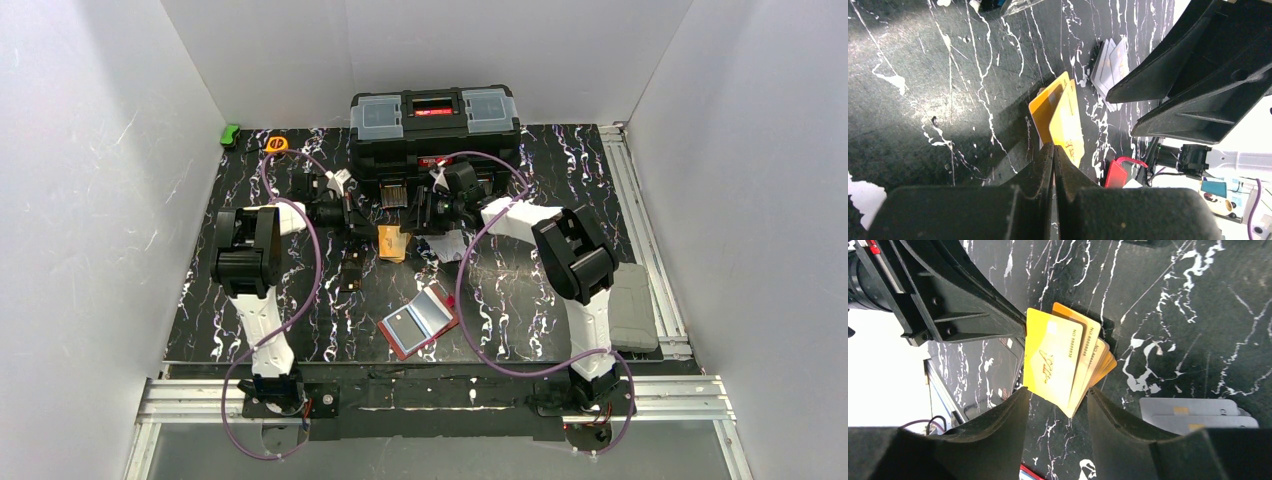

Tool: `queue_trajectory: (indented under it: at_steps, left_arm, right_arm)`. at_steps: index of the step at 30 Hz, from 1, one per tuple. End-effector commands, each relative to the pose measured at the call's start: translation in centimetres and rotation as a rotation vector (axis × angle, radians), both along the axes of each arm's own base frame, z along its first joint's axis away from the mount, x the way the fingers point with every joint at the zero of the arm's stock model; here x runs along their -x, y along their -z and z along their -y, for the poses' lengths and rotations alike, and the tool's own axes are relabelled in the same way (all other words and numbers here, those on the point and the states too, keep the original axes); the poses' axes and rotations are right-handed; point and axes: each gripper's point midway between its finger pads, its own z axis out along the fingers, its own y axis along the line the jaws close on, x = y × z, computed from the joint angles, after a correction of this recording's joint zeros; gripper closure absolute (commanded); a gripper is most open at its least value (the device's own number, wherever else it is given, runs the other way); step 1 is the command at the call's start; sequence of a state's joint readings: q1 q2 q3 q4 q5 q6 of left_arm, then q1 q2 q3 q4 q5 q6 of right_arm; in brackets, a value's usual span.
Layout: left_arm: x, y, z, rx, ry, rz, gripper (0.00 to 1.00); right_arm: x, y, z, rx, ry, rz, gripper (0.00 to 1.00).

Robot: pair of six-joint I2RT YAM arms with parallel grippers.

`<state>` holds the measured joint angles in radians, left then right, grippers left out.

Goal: Put the credit cards into the card holder
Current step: Pick up the credit card from the center of the board.

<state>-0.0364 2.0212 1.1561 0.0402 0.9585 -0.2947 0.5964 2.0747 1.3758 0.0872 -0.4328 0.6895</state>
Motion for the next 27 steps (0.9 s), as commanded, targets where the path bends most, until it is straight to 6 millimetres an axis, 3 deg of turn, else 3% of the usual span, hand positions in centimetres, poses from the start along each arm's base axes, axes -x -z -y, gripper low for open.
queue_trajectory:
  at_steps: [1, 10, 24, 27]
  left_arm:
    - [0.8, -2.7, -0.2, 0.037, 0.020, 0.035, 1.00]
    - [1.9, -2.0, -0.7, 0.023, 0.029, 0.012, 1.00]
    - [2.1, -1.2, -1.0, 0.001, 0.021, 0.006, 1.00]
    - [2.2, -1.1, -1.1, -0.007, 0.018, -0.002, 0.95]
  right_arm:
    - [-0.4, -2.3, -1.6, -0.089, -0.036, 0.036, 0.45]
    - [-0.2, -2.1, -3.0, -0.129, -0.072, 0.000, 0.45]
    - [1.1, 0.6, -4.7, -0.064, -0.120, -0.065, 0.43]
    - [1.4, 0.8, -4.5, -0.041, -0.117, -0.055, 0.43]
